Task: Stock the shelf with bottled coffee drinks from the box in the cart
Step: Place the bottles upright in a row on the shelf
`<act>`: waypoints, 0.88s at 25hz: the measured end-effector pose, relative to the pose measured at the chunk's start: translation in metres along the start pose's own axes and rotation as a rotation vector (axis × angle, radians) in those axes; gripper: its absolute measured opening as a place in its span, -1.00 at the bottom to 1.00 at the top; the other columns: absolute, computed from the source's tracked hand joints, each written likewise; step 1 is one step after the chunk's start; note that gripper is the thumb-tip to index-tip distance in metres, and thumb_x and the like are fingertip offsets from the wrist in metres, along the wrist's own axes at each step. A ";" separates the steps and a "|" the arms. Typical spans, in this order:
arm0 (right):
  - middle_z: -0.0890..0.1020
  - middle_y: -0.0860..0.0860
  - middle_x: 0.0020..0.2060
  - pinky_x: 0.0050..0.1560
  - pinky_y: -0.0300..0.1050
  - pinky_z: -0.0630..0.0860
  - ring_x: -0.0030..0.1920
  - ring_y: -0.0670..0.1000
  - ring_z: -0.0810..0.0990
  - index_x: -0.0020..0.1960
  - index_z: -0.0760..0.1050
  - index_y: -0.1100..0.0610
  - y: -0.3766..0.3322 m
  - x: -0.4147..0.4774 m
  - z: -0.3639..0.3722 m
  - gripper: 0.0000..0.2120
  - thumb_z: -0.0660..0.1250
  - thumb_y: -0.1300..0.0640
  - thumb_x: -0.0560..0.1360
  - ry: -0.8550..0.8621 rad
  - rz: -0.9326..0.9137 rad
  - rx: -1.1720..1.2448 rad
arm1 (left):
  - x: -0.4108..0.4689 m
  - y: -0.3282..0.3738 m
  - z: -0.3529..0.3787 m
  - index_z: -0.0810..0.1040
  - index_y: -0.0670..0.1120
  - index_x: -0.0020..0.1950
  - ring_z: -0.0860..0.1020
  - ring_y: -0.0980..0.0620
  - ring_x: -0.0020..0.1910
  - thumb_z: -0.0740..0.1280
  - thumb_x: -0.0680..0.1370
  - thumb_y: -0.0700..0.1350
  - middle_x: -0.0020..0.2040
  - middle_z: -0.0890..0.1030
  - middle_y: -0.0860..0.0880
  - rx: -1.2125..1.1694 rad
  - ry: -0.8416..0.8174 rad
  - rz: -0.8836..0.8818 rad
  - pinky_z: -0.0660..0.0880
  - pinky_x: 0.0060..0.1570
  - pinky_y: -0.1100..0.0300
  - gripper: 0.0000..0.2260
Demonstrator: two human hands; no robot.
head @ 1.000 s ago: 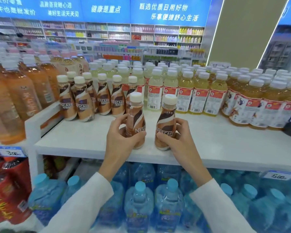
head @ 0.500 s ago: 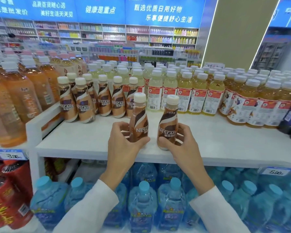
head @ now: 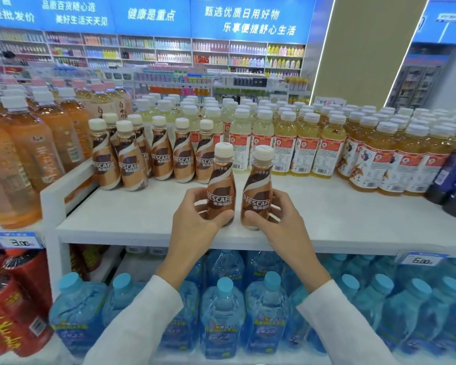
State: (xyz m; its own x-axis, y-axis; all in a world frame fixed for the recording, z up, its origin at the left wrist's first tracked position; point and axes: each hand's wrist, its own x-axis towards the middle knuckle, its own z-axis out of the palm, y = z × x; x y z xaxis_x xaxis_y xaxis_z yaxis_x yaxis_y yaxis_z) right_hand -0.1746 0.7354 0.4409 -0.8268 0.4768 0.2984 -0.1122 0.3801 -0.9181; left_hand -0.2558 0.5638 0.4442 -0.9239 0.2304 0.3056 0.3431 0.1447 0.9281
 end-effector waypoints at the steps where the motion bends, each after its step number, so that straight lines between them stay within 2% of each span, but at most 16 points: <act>1: 0.59 -0.43 0.02 -0.10 -0.54 0.47 0.04 -0.47 0.54 0.25 0.41 -0.22 -0.001 0.000 0.003 -0.48 0.58 -0.03 0.40 -0.006 -0.006 0.002 | -0.001 0.001 0.002 0.45 0.17 0.22 0.62 0.17 0.10 0.65 0.36 0.01 0.12 0.60 0.24 0.000 0.016 0.008 0.55 0.05 0.33 -0.46; 4: 0.59 -0.39 0.05 -0.06 -0.52 0.48 0.04 -0.45 0.55 0.26 0.43 -0.18 -0.004 0.001 0.009 -0.48 0.59 0.01 0.41 -0.018 -0.023 -0.009 | -0.003 0.002 0.002 0.44 0.18 0.21 0.62 0.18 0.10 0.64 0.37 0.00 0.11 0.59 0.25 0.006 0.055 0.024 0.53 0.00 0.39 -0.48; 7: 0.59 -0.32 0.18 0.11 -0.35 0.53 0.16 -0.31 0.58 0.38 0.40 -0.16 -0.004 -0.003 0.012 -0.34 0.61 -0.05 0.37 -0.034 -0.007 0.025 | -0.004 -0.001 0.000 0.48 0.13 0.25 0.62 0.14 0.13 0.63 0.39 -0.01 0.18 0.62 0.14 0.014 0.071 0.016 0.58 0.12 0.25 -0.48; 8: 0.58 -0.30 0.20 0.12 -0.33 0.54 0.17 -0.27 0.58 0.41 0.38 -0.16 -0.004 -0.005 0.014 -0.29 0.62 -0.08 0.35 -0.008 -0.003 0.025 | -0.005 0.000 0.000 0.48 0.12 0.27 0.61 0.13 0.14 0.62 0.39 0.00 0.19 0.62 0.13 0.021 0.072 0.016 0.58 0.14 0.22 -0.48; 9: 0.58 -0.30 0.19 0.06 -0.36 0.54 0.15 -0.26 0.59 0.39 0.38 -0.17 -0.004 -0.007 0.016 -0.29 0.63 -0.10 0.33 0.034 -0.008 0.009 | -0.005 0.000 0.001 0.49 0.11 0.28 0.60 0.14 0.15 0.62 0.40 0.00 0.19 0.62 0.12 0.030 0.074 0.019 0.58 0.16 0.20 -0.48; 12: 0.66 -0.30 0.04 -0.06 -0.47 0.53 0.03 -0.28 0.64 0.19 0.47 -0.28 -0.003 -0.010 0.023 -0.47 0.64 -0.03 0.34 0.119 -0.028 -0.016 | -0.006 0.001 0.001 0.50 0.09 0.33 0.58 0.14 0.17 0.59 0.42 0.04 0.21 0.62 0.12 0.082 0.100 0.020 0.56 0.19 0.17 -0.48; 15: 0.66 -0.38 -0.06 -0.12 -0.50 0.51 -0.03 -0.33 0.64 0.07 0.49 -0.32 -0.009 -0.003 0.037 -0.52 0.65 0.02 0.33 0.092 -0.023 -0.015 | 0.000 -0.004 -0.011 0.52 0.07 0.36 0.58 0.14 0.15 0.59 0.42 0.06 0.21 0.63 0.12 0.122 0.154 -0.001 0.57 0.19 0.14 -0.46; 17: 0.66 -0.35 -0.07 -0.11 -0.48 0.52 -0.03 -0.34 0.63 0.04 0.48 -0.32 -0.015 0.007 0.057 -0.53 0.65 0.03 0.32 0.065 -0.021 -0.011 | 0.009 -0.010 -0.026 0.54 0.07 0.36 0.59 0.15 0.13 0.59 0.43 0.04 0.20 0.63 0.12 0.146 0.190 -0.005 0.55 0.17 0.18 -0.47; 19: 0.66 -0.31 -0.03 -0.05 -0.41 0.57 -0.03 -0.30 0.64 0.07 0.49 -0.29 -0.023 0.019 0.082 -0.54 0.64 0.04 0.34 0.035 -0.031 -0.010 | 0.022 -0.016 -0.043 0.54 0.05 0.38 0.58 0.10 0.14 0.58 0.43 0.02 0.23 0.58 0.09 0.197 0.235 -0.002 0.51 0.17 0.19 -0.47; 22: 0.66 -0.16 0.11 0.19 -0.10 0.60 0.09 -0.11 0.65 0.24 0.50 -0.11 -0.034 0.039 0.120 -0.52 0.60 0.06 0.39 -0.007 -0.052 -0.003 | 0.050 -0.024 -0.066 0.53 0.01 0.40 0.53 -0.03 0.23 0.55 0.46 0.02 0.28 0.49 -0.02 0.315 0.285 -0.012 0.48 0.29 0.08 -0.47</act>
State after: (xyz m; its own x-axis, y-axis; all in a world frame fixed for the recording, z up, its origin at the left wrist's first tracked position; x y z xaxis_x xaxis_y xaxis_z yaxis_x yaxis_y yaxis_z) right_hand -0.2696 0.6461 0.4522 -0.8236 0.4512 0.3437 -0.1533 0.4064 -0.9008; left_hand -0.3215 0.5084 0.4511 -0.9230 -0.0418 0.3826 0.3262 0.4426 0.8353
